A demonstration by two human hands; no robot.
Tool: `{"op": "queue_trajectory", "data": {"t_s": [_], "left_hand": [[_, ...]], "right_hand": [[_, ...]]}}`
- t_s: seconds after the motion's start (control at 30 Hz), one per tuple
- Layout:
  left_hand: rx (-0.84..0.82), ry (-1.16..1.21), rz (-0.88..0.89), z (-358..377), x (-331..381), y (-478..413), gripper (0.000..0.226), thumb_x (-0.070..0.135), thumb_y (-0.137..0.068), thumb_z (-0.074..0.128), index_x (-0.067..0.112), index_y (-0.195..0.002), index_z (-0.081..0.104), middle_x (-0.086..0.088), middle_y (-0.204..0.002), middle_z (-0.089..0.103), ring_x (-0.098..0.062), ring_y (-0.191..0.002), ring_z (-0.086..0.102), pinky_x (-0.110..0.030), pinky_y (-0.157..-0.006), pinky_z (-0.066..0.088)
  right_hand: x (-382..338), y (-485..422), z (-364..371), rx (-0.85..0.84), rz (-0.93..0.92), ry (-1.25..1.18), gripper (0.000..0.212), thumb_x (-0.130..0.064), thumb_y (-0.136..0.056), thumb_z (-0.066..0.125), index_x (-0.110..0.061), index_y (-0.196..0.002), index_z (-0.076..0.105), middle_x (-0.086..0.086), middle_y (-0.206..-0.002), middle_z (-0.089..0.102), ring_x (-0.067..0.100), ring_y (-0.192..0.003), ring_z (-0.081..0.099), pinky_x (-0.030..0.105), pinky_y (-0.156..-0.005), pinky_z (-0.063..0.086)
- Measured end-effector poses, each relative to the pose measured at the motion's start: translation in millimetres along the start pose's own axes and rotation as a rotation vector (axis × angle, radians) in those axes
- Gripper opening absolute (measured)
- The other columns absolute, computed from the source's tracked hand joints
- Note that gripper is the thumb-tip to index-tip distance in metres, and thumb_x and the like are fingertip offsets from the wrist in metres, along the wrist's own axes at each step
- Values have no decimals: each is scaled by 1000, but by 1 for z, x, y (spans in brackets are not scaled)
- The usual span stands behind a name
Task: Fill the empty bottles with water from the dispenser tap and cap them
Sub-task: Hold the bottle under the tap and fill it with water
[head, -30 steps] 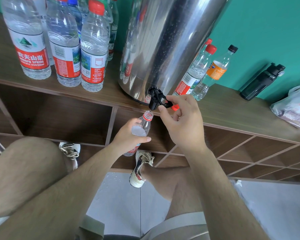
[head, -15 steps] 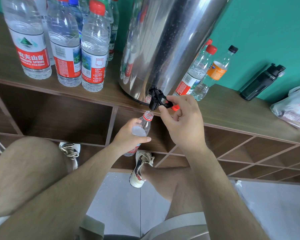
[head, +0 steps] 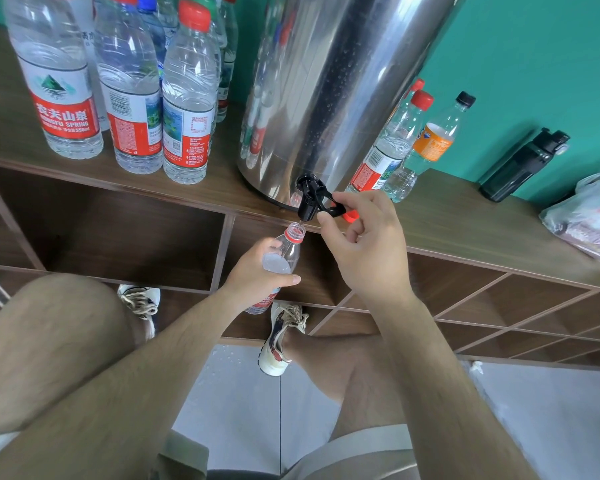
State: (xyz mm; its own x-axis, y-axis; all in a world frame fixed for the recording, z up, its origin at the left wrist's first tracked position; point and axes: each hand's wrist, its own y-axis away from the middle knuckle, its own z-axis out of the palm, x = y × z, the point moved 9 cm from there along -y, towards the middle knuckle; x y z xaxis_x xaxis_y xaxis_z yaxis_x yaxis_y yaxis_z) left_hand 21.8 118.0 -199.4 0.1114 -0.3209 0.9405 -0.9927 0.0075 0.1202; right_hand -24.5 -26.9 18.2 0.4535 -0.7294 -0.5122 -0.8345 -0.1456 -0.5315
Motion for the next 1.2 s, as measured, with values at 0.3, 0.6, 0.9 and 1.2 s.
{"op": "queue_trajectory", "data": {"t_s": [0.3, 0.6, 0.9, 1.2], "left_hand": [[-4, -15, -7, 1, -3, -3, 79, 44, -74, 89, 37, -138, 42, 13, -132, 53, -14, -117, 55, -40, -104, 49], [-12, 0, -18, 2, -5, -1, 79, 41, -75, 89, 36, -138, 42, 16, -128, 51, -11, -115, 53, -34, -98, 46], [-15, -13, -22, 3, -10, -4, 79, 44, -73, 89, 39, -135, 42, 16, -128, 52, -12, -115, 54, -39, -101, 48], [-15, -9, -17, 3, -10, -3, 79, 42, -74, 89, 36, -137, 42, 15, -128, 52, -12, -114, 55, -32, -95, 46]], "right_hand": [[0, 0, 0, -3, -5, 1, 28, -32, -95, 74, -19, -120, 72, -11, -110, 56, 11, -60, 53, 16, -65, 46], [0, 1, 0, -2, 7, -9, 28, -32, -95, 74, -20, -121, 72, -13, -109, 55, 11, -59, 53, 16, -65, 45], [-1, 0, -1, -8, 5, -3, 28, -32, -95, 74, -20, -121, 72, -13, -109, 54, 12, -60, 54, 17, -64, 45], [-1, 0, -1, -1, -9, 7, 28, -31, -95, 74, -19, -121, 73, -15, -106, 53, 10, -58, 52, 14, -64, 43]]}}
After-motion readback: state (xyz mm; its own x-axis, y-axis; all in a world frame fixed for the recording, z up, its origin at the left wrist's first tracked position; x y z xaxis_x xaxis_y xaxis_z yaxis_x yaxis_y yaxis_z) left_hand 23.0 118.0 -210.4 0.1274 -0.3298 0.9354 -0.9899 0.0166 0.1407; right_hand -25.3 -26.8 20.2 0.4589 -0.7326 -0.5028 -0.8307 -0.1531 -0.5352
